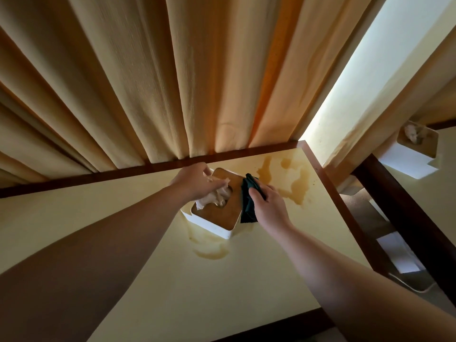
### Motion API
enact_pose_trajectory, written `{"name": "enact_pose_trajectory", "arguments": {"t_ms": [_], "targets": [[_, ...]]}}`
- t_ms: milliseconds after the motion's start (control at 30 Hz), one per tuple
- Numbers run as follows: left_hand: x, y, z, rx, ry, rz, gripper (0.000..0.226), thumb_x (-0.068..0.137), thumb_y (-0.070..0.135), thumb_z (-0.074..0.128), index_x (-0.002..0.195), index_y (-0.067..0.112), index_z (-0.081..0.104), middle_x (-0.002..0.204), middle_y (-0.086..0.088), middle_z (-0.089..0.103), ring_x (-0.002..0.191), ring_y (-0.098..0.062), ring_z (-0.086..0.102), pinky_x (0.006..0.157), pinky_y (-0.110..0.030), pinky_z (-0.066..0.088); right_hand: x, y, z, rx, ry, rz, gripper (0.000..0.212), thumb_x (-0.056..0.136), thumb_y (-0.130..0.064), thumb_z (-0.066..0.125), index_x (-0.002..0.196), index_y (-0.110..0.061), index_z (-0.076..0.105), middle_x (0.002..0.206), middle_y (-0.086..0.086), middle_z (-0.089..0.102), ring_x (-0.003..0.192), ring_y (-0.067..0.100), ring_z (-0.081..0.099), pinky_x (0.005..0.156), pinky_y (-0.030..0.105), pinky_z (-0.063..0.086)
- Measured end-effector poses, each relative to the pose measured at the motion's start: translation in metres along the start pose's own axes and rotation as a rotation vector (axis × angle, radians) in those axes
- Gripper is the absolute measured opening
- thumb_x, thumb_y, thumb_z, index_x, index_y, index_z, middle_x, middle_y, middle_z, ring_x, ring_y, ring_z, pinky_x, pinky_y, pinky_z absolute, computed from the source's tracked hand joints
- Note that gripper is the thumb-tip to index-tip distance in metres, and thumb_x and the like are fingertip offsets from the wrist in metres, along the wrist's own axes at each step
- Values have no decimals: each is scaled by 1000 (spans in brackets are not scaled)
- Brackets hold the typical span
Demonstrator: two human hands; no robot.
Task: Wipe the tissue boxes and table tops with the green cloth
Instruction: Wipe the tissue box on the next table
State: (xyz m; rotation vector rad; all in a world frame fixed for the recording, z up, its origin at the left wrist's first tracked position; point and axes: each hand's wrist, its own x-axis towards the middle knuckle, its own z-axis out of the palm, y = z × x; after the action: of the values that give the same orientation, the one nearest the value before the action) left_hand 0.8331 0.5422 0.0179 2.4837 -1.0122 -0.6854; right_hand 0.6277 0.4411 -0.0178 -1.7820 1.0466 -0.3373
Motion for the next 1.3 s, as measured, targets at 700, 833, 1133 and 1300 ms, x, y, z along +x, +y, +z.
{"name": "enact_pose_trajectory", "arguments": {"t_ms": [700,833,1133,1300], "targets": [[8,20,-19,74,37,463,4,92,27,70,93,31,70,103,9,62,100,-16,58,82,-34,46,-14,-1,5,489,-7,187,26,107,-29,49,105,-41,72,108,3,75,102,24,70,93,45,57],[4,21,-20,177,-225,483,54,80,35,73,132,35,59,134,6,56,120,-14,55,103,-40,49,-12,-2,6,476,-12,196,30,107,-30,49,96,-45,73,108,4,74,103,26,70,93,47,57],[11,26,-5,690,-487,519,165,42,77,89,160,35,-18,170,12,-11,157,-14,-13,122,-49,-15,-4,-1,13,512,22,183,25,108,-32,48,107,-46,69,107,-3,73,103,20,68,90,41,57],[10,22,0,649,-414,517,170,35,83,86,159,35,-20,167,14,-4,156,-18,-3,121,-49,-16,3,3,20,537,73,181,32,109,-38,43,135,-39,62,114,-7,71,107,18,68,88,39,58]]}}
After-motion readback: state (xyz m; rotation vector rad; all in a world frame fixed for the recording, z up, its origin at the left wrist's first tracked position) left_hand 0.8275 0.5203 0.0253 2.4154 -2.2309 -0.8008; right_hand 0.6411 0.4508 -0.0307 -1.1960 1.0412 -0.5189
